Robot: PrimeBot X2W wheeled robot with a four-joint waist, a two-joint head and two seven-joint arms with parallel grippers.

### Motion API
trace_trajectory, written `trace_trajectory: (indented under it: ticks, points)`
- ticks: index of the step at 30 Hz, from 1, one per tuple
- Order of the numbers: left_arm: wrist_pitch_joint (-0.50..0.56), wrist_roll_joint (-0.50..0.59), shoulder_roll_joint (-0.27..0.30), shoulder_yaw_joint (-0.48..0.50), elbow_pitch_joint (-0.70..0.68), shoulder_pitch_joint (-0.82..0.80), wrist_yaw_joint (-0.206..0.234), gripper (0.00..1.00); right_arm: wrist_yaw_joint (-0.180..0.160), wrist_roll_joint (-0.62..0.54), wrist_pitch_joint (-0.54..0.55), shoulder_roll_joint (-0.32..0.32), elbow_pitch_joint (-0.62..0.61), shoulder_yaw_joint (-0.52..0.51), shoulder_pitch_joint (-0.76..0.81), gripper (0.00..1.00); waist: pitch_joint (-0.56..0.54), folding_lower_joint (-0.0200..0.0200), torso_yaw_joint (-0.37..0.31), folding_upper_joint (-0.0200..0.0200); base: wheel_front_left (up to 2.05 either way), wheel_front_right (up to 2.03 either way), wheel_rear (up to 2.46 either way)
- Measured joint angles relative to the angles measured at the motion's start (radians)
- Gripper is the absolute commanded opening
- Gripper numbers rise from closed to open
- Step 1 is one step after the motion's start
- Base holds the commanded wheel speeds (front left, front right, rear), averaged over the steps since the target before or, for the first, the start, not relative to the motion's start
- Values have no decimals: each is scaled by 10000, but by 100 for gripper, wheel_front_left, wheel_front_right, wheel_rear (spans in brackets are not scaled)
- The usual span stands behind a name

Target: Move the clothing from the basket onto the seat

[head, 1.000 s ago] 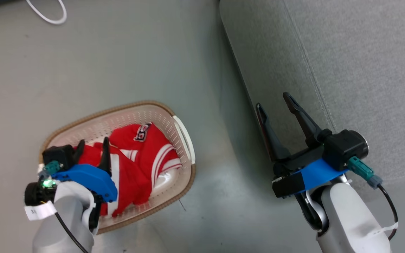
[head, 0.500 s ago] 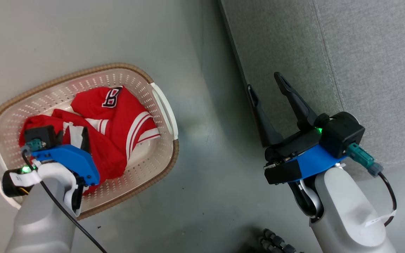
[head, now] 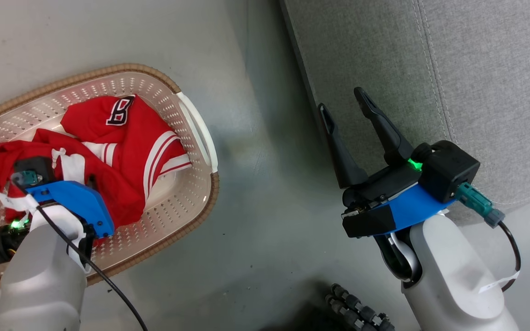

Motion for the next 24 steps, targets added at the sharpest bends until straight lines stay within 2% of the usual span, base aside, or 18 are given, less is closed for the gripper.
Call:
trace_trajectory:
  ticks: [6, 7, 8, 9, 10, 24]
  points:
    - [525, -121, -6, -4, 215, -172, 79, 100, 0, 58, 0, 0, -38, 4, -10, 100, 147, 0, -20, 1, 0, 0, 0]
    - [562, -159, -6, -13, 224, -176, 92, 92, 0, 92, 0, 0, -42, 6, -19, 100, 162, 0, -19, 1, 0, 0, 0]
    - [594, -169, -4, -19, 232, -183, 117, 42, 0, 117, 0, 0, -42, 10, -27, 100, 168, 0, -19, 0, 0, 0, 0]
    - [598, -167, -4, -40, 232, -196, 109, 12, 0, 121, 0, 0, -42, 13, -36, 100, 169, -1, -20, 0, 0, 0, 0]
    - [523, -167, 2, -71, 205, -207, 46, 0, 0, 128, -2, 0, -42, 19, -47, 100, 170, 0, -25, 0, 0, 0, 0]
    - [652, -320, 12, -253, 282, -316, -253, 0, 0, 221, -4, 0, 56, 61, -131, 100, 13, -1, -30, 1, 0, 0, 0]
